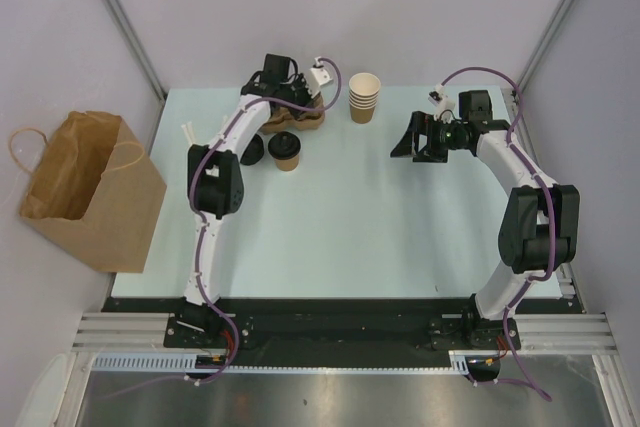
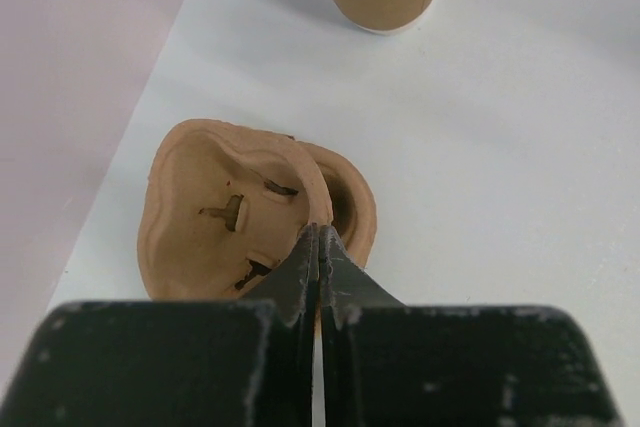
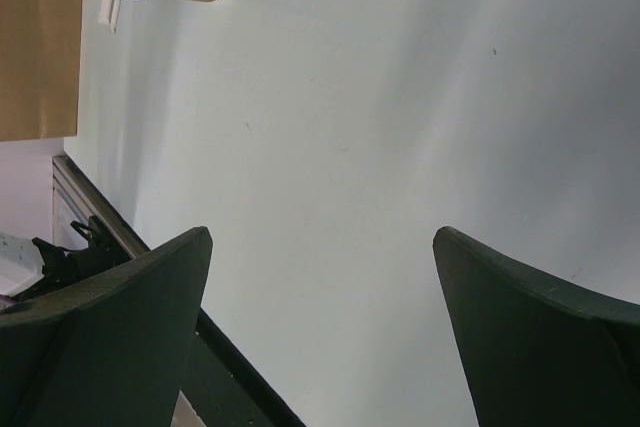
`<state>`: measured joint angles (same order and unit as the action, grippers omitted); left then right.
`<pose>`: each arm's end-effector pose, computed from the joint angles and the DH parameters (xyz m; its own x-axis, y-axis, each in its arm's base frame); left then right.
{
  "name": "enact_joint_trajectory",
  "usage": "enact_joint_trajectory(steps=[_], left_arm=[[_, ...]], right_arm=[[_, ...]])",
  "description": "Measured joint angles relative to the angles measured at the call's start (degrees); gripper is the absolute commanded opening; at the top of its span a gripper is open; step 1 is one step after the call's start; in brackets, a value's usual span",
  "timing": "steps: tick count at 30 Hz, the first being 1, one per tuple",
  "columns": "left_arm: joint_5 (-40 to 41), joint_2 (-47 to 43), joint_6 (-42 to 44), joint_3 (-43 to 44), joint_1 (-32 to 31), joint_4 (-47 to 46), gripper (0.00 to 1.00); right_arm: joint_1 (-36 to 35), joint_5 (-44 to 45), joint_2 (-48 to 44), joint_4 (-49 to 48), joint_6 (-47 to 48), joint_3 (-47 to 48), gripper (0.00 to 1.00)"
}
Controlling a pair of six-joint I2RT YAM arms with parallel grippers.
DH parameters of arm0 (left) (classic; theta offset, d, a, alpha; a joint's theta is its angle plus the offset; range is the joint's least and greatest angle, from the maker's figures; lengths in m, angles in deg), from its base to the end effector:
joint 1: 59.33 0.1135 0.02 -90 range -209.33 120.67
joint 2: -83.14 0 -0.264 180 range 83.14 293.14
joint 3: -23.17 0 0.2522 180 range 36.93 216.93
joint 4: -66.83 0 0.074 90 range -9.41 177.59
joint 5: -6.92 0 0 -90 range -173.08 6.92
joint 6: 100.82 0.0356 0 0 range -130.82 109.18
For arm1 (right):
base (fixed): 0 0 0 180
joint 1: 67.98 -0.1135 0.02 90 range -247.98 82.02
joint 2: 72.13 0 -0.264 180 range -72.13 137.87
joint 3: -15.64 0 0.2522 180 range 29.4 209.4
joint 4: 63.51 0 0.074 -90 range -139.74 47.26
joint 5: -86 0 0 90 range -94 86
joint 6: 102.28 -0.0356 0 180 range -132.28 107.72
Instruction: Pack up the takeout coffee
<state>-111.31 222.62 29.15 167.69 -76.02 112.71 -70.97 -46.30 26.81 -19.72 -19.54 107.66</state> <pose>0.5236 -0.1746 0.2383 -0.0973 0.6200 -0.7785 0.8590 0.4474 0.2489 0.3732 0.0435 0.2663 -0.8254 0.0505 -0.5623 -0.3628 0.7158 0.5967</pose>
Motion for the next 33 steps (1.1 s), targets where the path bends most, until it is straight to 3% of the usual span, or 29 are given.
enact_joint_trajectory(steps=[27, 29, 30, 33], left_arm=[[0.5, -6.6, 4.2, 0.1, 0.2, -1.2, 0.01], [0.5, -6.8, 5.1, 0.1, 0.2, -0.9, 0.14], [0.5, -6.8, 5.5, 0.2, 0.2, -0.6, 0.28], [0.5, -6.8, 7.2, 0.3, 0.2, 1.6, 0.4]], right_arm=[[-1.0, -0.2, 0.0, -1.6, -0.2, 0.0, 0.99], [-1.0, -0.2, 0.0, -1.6, -0.2, 0.0, 0.99], [-1.0, -0.2, 0.0, -1.6, -0.2, 0.0, 0.99], [-1.0, -0.2, 0.0, -1.6, -0.2, 0.0, 0.99]])
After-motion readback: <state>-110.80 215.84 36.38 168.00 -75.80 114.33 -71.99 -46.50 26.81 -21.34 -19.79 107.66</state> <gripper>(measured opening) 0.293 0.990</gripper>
